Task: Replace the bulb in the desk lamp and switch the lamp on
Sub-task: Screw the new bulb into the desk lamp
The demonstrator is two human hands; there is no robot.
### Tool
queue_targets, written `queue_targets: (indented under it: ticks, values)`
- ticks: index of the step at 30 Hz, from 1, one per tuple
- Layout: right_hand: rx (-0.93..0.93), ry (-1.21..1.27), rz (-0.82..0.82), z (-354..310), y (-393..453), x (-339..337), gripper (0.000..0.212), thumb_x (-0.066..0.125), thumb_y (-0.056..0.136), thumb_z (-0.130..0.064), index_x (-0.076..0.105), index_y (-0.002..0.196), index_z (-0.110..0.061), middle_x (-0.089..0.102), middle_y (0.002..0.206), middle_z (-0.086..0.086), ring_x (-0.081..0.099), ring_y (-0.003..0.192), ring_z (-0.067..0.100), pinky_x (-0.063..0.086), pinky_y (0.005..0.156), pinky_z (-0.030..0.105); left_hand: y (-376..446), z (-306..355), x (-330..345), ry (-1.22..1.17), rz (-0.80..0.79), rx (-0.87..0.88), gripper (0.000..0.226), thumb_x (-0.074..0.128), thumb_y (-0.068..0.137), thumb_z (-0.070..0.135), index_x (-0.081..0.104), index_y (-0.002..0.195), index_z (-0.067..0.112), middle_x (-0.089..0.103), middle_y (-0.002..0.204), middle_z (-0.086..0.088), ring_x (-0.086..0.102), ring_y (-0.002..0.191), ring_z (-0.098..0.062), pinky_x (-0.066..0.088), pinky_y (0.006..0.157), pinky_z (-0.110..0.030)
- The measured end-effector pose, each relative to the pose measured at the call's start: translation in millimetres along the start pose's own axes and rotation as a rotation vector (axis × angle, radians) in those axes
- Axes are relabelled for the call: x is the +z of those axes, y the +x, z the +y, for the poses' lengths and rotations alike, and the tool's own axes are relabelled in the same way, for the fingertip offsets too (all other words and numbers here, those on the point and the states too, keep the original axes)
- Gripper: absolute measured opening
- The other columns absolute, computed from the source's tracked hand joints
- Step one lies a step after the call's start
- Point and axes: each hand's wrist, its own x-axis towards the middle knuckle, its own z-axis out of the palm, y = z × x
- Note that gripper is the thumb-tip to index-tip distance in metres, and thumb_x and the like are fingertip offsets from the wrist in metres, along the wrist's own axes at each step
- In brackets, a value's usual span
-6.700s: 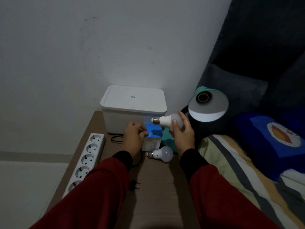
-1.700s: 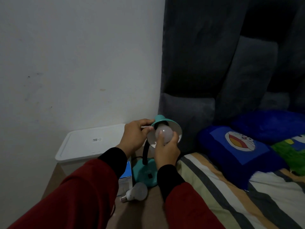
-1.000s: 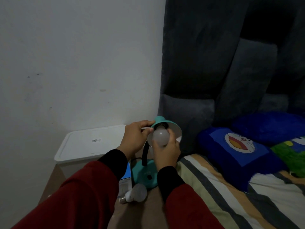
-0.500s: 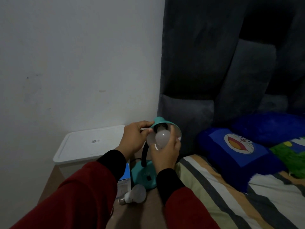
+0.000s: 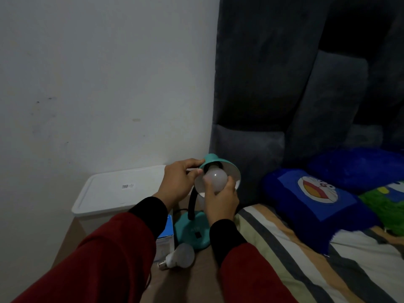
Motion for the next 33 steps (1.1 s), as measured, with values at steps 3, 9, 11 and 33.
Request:
queue_targets:
  ticks: [3, 9, 11, 33]
  values:
    - [-0.028, -0.039, 0.011, -1, -2, -2, 0.081, 0.072, 0.079, -0.026, 0.025, 0.144, -0.020, 0.033, 0.143, 0.015, 0.044, 0.126, 0.030, 0.043, 0.099, 0.033, 0, 0, 1, -0.005, -0.003, -0.004, 0.033, 0.059, 0.091, 0.013, 0.065, 0.123, 0.017, 0.068, 0.124, -0.002, 0.061, 0.105, -0.008, 0.043, 0.097, -0.016]
    - [-0.008, 0.015, 0.013, 0, -2, 0, 0.081, 0.071, 0.078, -0.037, 0.027, 0.143, -0.017, 0.037, 0.145, 0.017, 0.045, 0.127, 0.030, 0.044, 0.101, 0.037, 0, 0, -1, -0.001, -0.012, 0.000, 0.032, 0.059, 0.091, 0.011, 0.065, 0.122, 0.016, 0.068, 0.122, -0.003, 0.060, 0.102, -0.006, 0.043, 0.095, -0.016]
    - [-0.045, -0.010, 0.026, -1, -3, -1, 0.080, 0.072, 0.078, -0.024, 0.026, 0.143, -0.023, 0.032, 0.145, 0.014, 0.043, 0.128, 0.028, 0.043, 0.101, 0.035, 0, 0, 0, -0.008, -0.010, 0.004, 0.032, 0.060, 0.090, 0.011, 0.066, 0.122, 0.016, 0.068, 0.122, -0.003, 0.058, 0.098, -0.004, 0.044, 0.096, -0.017]
    - [-0.065, -0.170, -0.073, -5, -6, -18, 0.083, 0.061, 0.087, -0.031, 0.008, 0.149, -0.014, 0.024, 0.153, 0.016, 0.035, 0.136, 0.028, 0.037, 0.106, 0.033, -8, 4, -4, 0.009, -0.033, -0.013, 0.047, 0.059, 0.091, 0.017, 0.050, 0.137, 0.024, 0.064, 0.128, -0.005, 0.061, 0.117, -0.017, 0.040, 0.094, -0.016]
